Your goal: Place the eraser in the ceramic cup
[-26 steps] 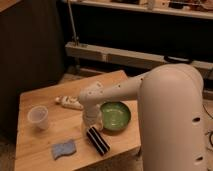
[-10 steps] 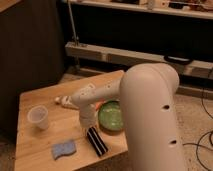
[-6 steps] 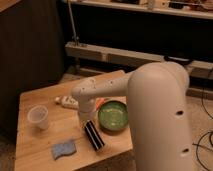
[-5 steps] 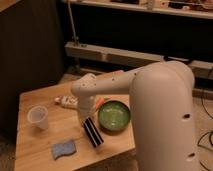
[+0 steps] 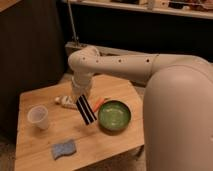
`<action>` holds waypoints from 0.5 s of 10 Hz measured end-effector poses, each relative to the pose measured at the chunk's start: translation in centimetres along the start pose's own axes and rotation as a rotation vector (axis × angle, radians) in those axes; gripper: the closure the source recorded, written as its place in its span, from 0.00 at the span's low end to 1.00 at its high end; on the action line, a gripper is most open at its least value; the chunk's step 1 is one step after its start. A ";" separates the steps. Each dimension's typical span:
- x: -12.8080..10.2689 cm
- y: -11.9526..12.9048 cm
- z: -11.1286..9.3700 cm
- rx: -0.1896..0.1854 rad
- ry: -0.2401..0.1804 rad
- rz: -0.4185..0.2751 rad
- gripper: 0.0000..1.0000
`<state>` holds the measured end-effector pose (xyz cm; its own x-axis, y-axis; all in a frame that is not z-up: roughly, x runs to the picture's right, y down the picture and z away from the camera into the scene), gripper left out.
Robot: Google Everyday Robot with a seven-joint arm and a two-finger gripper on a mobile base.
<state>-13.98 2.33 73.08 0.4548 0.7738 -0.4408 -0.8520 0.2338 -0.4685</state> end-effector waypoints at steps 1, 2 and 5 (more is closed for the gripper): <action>-2.9 0.7 -1.4 -0.023 -0.085 -0.027 1.00; -5.1 1.8 -2.0 -0.049 -0.152 -0.063 1.00; -10.2 4.2 -2.6 -0.186 -0.310 -0.153 1.00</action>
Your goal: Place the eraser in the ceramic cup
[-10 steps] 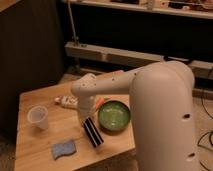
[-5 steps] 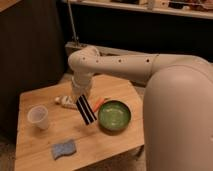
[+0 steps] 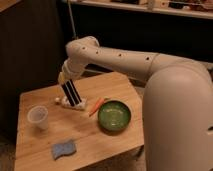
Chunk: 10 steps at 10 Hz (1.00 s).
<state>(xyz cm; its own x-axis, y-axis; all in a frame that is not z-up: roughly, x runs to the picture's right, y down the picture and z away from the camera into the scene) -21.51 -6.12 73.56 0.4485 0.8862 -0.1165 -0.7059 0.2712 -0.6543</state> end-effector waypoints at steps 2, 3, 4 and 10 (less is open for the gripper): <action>-2.6 1.2 0.8 -0.075 -0.038 -0.035 1.00; -3.6 2.1 1.2 -0.109 -0.036 -0.045 1.00; -4.3 2.5 1.2 -0.130 -0.031 -0.046 1.00; -4.6 10.6 3.6 -0.324 0.025 -0.008 1.00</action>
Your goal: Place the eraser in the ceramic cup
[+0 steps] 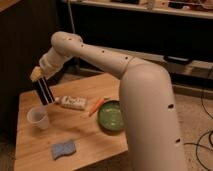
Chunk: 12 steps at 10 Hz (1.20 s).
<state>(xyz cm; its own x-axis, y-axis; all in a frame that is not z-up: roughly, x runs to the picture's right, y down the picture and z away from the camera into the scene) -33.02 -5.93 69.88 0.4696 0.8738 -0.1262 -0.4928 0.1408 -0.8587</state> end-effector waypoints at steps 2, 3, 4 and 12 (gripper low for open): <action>1.1 1.5 0.8 -0.036 -0.038 0.024 1.00; 1.3 1.8 1.3 -0.040 -0.045 0.026 1.00; 1.4 2.1 1.6 -0.042 -0.052 0.026 1.00; 2.8 1.6 4.5 -0.033 -0.069 -0.062 1.00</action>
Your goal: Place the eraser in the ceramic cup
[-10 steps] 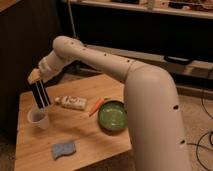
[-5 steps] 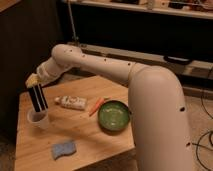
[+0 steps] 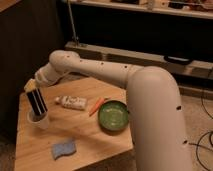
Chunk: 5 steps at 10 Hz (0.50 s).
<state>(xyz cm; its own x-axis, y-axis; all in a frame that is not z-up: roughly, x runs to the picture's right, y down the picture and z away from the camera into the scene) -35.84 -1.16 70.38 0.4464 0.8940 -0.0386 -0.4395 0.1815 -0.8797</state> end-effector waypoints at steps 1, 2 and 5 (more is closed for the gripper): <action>0.1 -0.3 0.2 -0.005 -0.002 -0.007 1.00; 0.1 -0.5 0.5 -0.010 -0.003 -0.010 1.00; 0.0 -0.8 1.7 -0.040 -0.005 -0.019 1.00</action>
<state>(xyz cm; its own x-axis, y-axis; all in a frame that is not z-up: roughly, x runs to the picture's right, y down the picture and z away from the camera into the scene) -36.78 -0.60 71.91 0.4504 0.8926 -0.0195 -0.3993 0.1818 -0.8986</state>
